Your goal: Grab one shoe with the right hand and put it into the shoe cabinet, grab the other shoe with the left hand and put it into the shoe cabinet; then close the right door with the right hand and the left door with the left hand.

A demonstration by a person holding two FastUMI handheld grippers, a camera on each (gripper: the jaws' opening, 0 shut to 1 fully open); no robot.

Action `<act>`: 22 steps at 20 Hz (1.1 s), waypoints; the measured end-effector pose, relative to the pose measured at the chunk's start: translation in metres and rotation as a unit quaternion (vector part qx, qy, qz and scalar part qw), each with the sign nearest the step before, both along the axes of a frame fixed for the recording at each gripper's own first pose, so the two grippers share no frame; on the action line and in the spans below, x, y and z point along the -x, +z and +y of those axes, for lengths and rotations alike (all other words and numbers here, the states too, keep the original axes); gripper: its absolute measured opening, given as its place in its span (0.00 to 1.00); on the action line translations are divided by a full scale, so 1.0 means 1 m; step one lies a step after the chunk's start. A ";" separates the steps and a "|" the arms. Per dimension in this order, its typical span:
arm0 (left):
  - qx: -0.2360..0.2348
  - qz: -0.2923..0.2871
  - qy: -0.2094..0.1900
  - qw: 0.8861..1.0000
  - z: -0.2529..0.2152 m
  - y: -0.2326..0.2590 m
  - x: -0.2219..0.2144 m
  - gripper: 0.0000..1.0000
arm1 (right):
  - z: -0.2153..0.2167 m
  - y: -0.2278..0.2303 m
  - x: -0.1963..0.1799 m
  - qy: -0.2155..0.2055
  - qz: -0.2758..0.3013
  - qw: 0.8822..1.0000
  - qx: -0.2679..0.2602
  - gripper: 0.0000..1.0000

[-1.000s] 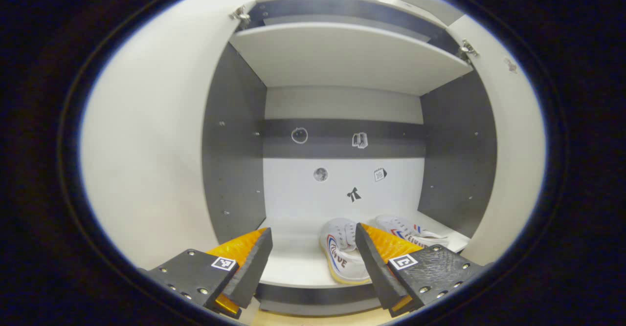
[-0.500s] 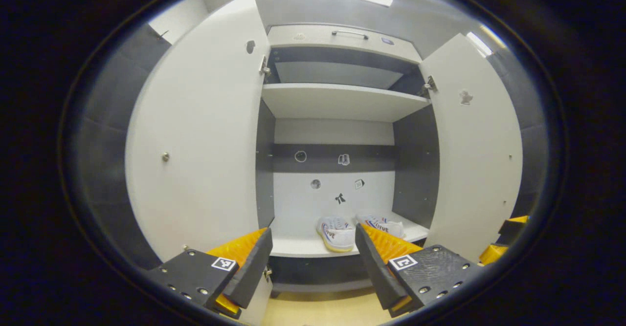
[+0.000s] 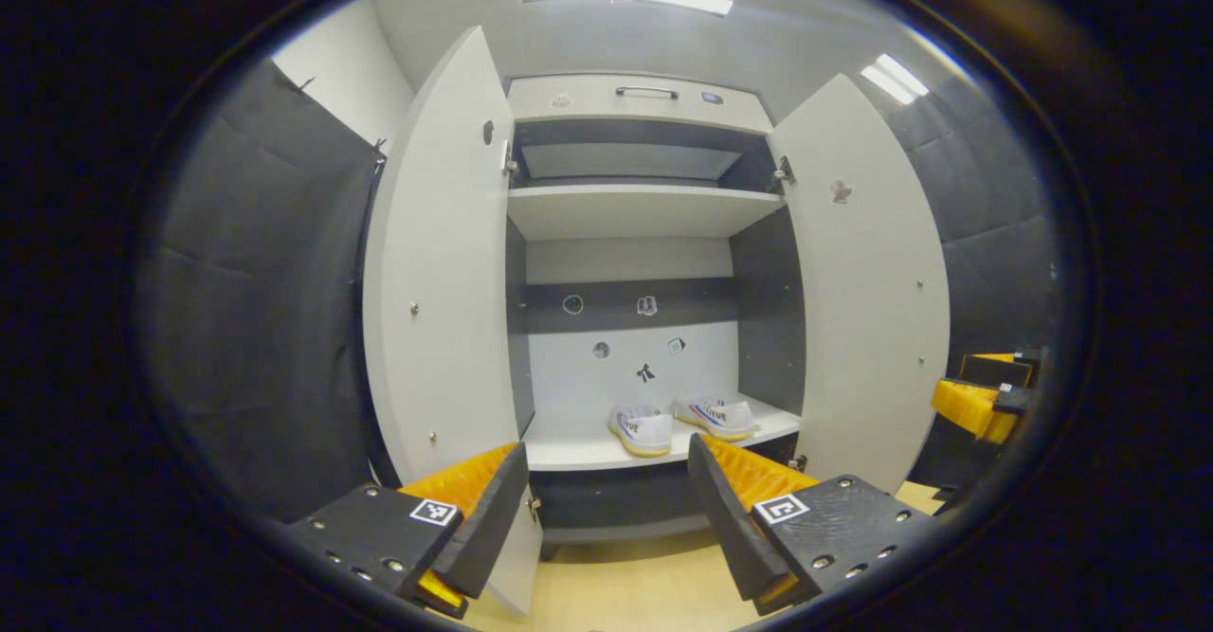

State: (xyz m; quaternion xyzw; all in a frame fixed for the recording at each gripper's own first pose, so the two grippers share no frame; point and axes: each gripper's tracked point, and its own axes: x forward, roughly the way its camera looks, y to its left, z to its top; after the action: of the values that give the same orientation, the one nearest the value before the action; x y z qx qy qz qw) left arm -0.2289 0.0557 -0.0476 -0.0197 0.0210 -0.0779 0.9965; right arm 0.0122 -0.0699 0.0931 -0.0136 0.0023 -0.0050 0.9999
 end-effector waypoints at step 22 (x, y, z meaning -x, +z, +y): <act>-0.017 -0.009 0.071 0.997 0.082 0.007 0.025 0.96 | -0.140 0.005 -0.064 -0.210 0.034 0.977 0.002 0.95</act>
State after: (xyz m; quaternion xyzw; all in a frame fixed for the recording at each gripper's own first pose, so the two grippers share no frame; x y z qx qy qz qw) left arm -0.2540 0.1374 -0.0406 -0.0038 0.0120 -0.0072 0.9999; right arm 0.0760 -0.2104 0.0978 -0.0145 0.0393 -0.2144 0.9759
